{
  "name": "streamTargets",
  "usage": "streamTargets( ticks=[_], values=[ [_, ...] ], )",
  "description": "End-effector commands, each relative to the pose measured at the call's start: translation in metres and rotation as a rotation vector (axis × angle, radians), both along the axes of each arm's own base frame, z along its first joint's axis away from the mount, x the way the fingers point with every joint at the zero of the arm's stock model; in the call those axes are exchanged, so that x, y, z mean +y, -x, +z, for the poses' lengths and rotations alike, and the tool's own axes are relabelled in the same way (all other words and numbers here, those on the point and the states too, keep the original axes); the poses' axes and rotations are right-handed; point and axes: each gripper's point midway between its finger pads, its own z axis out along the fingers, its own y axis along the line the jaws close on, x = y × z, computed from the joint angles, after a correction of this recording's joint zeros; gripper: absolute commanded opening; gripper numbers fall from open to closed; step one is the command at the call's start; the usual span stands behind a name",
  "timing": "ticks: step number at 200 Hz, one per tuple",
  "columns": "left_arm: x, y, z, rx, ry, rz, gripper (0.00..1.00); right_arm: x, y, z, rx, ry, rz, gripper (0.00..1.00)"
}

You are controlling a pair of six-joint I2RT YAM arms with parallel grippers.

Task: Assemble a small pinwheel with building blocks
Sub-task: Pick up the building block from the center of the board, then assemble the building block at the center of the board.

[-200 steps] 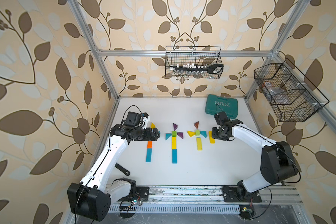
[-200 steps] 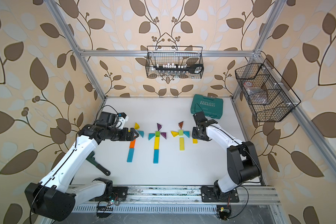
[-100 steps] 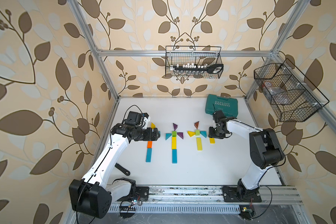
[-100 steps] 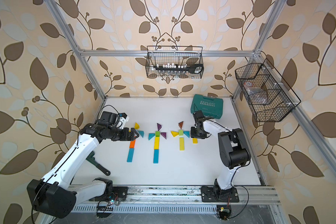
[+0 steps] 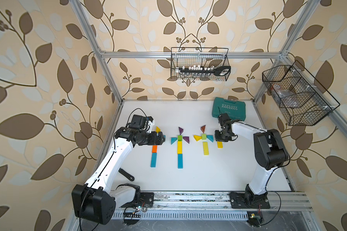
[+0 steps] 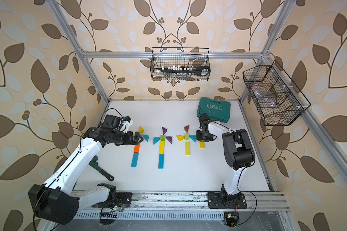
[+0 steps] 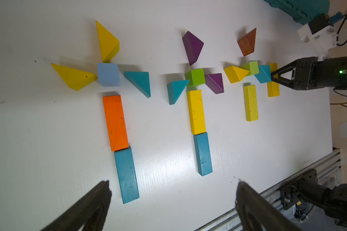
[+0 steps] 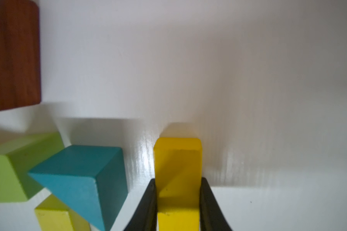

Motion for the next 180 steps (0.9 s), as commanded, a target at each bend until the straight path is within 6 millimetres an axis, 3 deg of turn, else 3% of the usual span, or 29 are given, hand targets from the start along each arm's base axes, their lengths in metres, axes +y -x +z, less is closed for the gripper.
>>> streamTargets(
  ticks=[1,45,82,121,150,180],
  values=[
    [0.002,0.0,0.003,-0.019,-0.001,-0.008,0.99,-0.008,0.022,0.002,0.033,0.016,-0.01,0.12],
    [0.001,0.001,0.005,-0.024,0.007,-0.009,0.99,0.015,0.086,0.008,0.042,-0.053,-0.042,0.1],
    [0.002,0.002,0.009,-0.038,0.011,-0.01,0.99,0.065,0.136,0.009,0.031,-0.048,-0.006,0.14],
    [0.002,0.004,0.011,-0.044,0.015,-0.01,0.99,0.094,0.138,0.009,0.009,-0.042,0.025,0.16],
    [0.001,0.004,0.012,-0.049,0.017,-0.013,0.99,0.102,0.134,0.003,0.033,-0.025,0.04,0.18],
    [0.001,0.005,0.013,-0.052,0.017,-0.012,0.99,0.105,0.134,-0.002,0.038,-0.039,0.035,0.28]
  ],
)
